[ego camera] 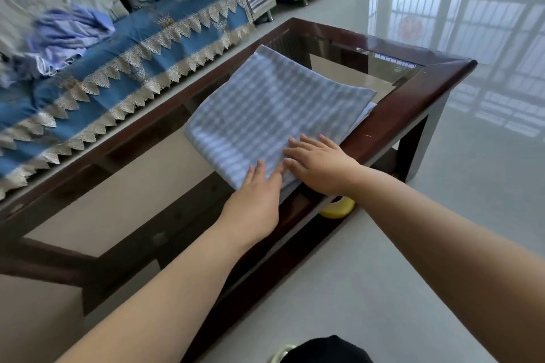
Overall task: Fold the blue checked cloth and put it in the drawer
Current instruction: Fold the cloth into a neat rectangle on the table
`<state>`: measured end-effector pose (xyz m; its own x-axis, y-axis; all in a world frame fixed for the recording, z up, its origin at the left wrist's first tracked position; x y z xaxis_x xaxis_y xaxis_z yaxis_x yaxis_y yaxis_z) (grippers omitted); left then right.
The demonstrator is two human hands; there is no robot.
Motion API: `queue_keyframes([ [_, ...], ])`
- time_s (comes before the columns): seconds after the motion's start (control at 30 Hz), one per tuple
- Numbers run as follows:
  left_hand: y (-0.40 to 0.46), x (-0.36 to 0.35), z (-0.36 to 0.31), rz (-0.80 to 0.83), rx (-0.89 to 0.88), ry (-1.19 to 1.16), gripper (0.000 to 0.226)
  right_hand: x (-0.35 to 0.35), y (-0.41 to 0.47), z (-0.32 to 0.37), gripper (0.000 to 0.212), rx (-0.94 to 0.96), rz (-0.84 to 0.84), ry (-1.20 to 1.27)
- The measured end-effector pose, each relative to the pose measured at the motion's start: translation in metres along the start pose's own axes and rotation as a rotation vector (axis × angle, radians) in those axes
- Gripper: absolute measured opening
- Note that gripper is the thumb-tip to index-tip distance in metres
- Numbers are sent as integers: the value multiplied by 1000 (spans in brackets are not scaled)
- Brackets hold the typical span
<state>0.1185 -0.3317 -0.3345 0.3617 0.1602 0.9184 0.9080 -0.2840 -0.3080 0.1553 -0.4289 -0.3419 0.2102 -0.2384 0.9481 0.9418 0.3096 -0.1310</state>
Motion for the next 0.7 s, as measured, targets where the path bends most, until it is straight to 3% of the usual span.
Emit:
queue_keyframes([
  [0.1,-30,1,-30,76,-95,55,24,22,-3,-12,36,-141,-49,105],
  [0.13,-38,2,-39,118,-135,34,20,31,-5,-16,34,-190,-103,115],
  [0.2,-39,22,-45,107,-146,-81,39,36,-8,-18,37,-229,-158,66],
  [0.27,-5,53,-30,-49,-136,-166,47,21,-12,-13,46,-208,-105,-61],
  [0.4,73,49,36,-28,-162,119,58,-4,-14,-11,50,-198,-51,-181],
  [0.5,103,51,81,-63,-179,104,58,-8,-10,-16,49,-212,-50,-173],
  [0.6,109,54,84,-106,-213,24,50,-6,-8,-21,49,-216,-51,-109],
  [0.7,102,69,98,-286,-161,-106,41,6,-20,-33,42,-245,-212,150],
])
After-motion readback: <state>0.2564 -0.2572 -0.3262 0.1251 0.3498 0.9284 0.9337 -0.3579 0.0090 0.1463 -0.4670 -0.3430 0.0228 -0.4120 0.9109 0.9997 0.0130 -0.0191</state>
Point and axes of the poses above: each hand's wrist, its own y-axis towards the middle knuckle, its own x-axis out of the back of the hand, z = x × y, the point moved 10 cm from there along y, towards the middle knuckle, and after that the axes turned 12 degrees about -y, right-handed, at the moved point
